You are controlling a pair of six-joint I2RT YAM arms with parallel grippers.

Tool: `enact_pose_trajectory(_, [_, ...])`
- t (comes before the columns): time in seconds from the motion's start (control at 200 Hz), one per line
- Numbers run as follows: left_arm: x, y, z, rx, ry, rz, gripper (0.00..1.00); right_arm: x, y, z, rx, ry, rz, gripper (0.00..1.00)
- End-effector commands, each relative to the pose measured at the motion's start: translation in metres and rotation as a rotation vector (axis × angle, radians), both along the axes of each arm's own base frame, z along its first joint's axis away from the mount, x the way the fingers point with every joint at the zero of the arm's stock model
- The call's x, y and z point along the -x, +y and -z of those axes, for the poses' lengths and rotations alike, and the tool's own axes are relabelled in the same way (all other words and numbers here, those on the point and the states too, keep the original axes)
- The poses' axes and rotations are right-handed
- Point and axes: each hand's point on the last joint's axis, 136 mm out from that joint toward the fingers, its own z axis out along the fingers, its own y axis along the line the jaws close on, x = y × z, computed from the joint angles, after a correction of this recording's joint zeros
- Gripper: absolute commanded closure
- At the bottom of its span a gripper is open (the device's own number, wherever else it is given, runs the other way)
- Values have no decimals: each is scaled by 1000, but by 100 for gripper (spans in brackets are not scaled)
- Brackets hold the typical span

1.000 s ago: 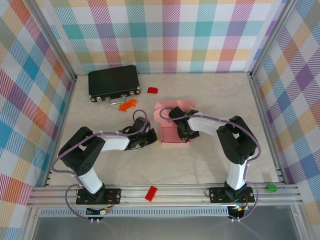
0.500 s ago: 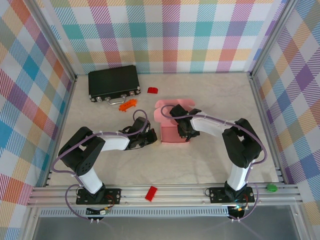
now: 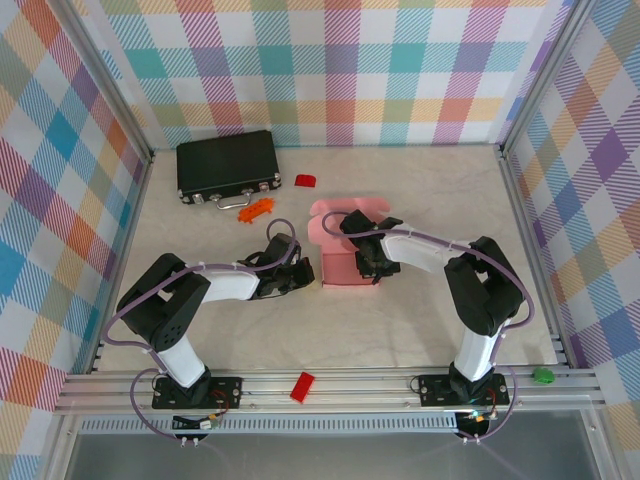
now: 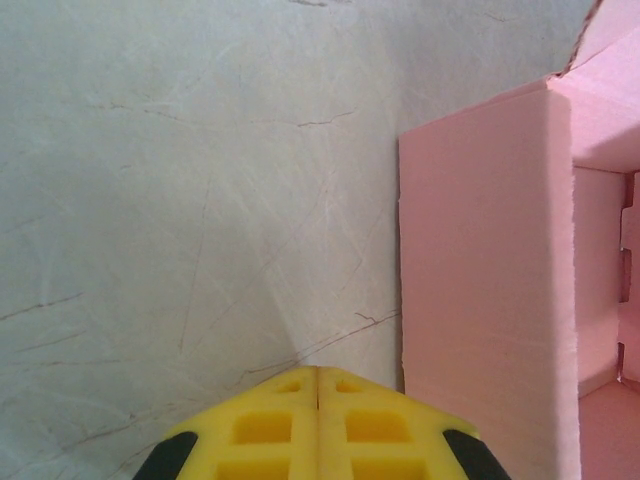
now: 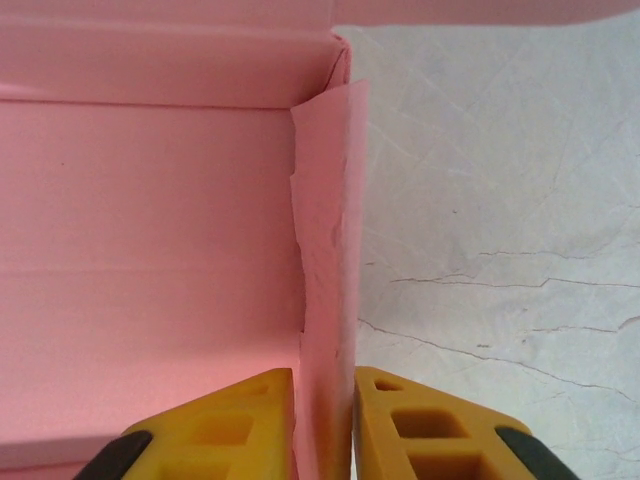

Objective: Fold the paper box

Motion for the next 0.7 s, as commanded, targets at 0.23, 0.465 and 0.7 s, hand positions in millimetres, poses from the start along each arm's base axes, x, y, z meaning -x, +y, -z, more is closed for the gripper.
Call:
enact_pose_trajectory(0.23, [3,0,-3,-17,6,16,100,7,-7,15,49,69,-11,84])
enact_pose_trajectory(0.465, [3,0,-1,-17,10,17,100,10,-13,22,91,85,-6,88])
enact_pose_trajectory(0.7, [3,-1,0,-16,14,16,100,12,-23,24,153,94,-2,88])
